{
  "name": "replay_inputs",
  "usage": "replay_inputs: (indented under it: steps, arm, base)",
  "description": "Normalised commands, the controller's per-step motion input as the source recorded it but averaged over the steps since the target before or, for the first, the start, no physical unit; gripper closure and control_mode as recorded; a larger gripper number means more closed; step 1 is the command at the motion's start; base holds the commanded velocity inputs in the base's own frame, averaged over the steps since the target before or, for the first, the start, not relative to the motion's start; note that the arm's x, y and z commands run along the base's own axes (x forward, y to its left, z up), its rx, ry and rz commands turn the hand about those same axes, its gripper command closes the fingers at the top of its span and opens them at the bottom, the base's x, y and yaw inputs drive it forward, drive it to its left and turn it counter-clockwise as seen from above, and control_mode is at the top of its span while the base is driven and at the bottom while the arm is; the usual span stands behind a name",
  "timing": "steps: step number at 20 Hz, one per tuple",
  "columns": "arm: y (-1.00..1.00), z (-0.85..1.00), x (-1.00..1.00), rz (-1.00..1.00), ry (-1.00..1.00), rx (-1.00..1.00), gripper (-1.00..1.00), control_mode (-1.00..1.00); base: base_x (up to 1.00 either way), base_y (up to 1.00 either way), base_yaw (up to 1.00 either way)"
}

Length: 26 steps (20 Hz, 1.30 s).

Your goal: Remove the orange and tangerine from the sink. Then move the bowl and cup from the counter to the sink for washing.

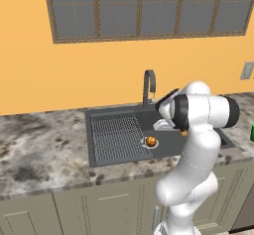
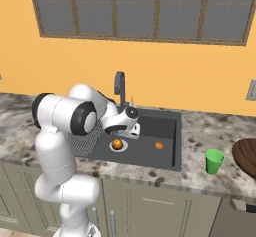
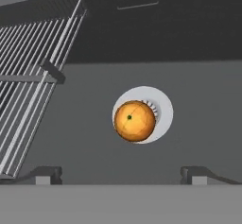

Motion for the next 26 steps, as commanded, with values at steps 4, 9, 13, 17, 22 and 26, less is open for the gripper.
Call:
replay_inputs:
  steps: [4,9,13,17,22,26]
  arm:
    - [0.0,-0.2,0.27,0.0,0.0,0.0,-1.0,-1.0]
    - [0.0,-0.21,0.26,0.0,0.0,0.0,-1.0,-1.0]
    - [0.01,-0.22,0.11,0.0,0.05,0.0,-1.0,-1.0]
    - [0.01,-0.19,0.16,0.0,0.09,-0.04,-1.0,-1.0]
    - [0.03,-0.15,0.16,0.0,0.04,-0.04,-1.0,-1.0]
    - [0.06,-0.14,0.17,0.0,0.01,0.0,-1.0,-1.0]
  base:
    - [0.0,0.0,0.0]
    - [0.0,0.0,0.0]
    - [0.0,0.0,0.0]
    - [0.0,0.0,0.0]
    - [0.0,0.0,0.0]
    - [0.0,0.0,0.0]
